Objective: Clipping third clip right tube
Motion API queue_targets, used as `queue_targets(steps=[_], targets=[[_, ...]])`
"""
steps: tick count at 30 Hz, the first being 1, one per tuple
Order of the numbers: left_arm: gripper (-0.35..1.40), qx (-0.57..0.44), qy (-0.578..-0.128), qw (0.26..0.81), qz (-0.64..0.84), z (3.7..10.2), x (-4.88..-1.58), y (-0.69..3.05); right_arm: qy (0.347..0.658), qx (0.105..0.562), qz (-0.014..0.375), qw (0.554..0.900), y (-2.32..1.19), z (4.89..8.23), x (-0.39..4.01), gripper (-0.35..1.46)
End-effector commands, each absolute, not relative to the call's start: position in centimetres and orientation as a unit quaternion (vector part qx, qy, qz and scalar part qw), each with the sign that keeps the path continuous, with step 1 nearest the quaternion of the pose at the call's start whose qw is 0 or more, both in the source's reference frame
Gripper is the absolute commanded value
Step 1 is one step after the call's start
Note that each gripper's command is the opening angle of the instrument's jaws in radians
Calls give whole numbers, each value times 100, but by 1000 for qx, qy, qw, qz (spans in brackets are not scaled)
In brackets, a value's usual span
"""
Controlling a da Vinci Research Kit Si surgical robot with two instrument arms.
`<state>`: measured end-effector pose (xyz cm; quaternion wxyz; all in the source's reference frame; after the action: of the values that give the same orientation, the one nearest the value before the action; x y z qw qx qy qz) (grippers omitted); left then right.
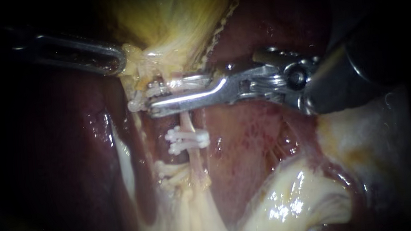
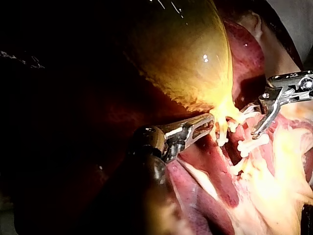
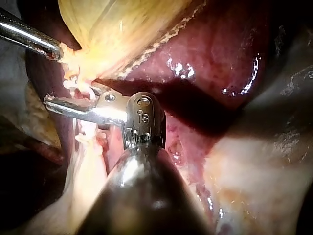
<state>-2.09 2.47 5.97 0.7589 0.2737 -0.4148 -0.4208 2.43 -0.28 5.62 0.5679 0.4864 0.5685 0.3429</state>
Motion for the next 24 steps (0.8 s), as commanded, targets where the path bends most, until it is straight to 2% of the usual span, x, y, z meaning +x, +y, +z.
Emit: queue_targets(steps=[1,3,4,8,10,24], targets=[[-35,274,-415,759,-421,597,-209,247,566,489,345,567,-27,562,242,34],[-35,274,-415,759,-421,597,-209,247,562,494,350,564,-28,562,241,23],[-35,274,-415,759,-421,597,-209,247,559,498,353,562,-28,562,239,8],[-35,274,-415,759,-421,597,-210,247,551,507,360,557,-28,561,237,-16],[-35,274,-415,759,-421,597,-210,247,545,513,367,553,-28,561,236,-34],[-35,273,-415,759,-421,597,-210,247,537,513,369,558,-29,563,233,-35]])
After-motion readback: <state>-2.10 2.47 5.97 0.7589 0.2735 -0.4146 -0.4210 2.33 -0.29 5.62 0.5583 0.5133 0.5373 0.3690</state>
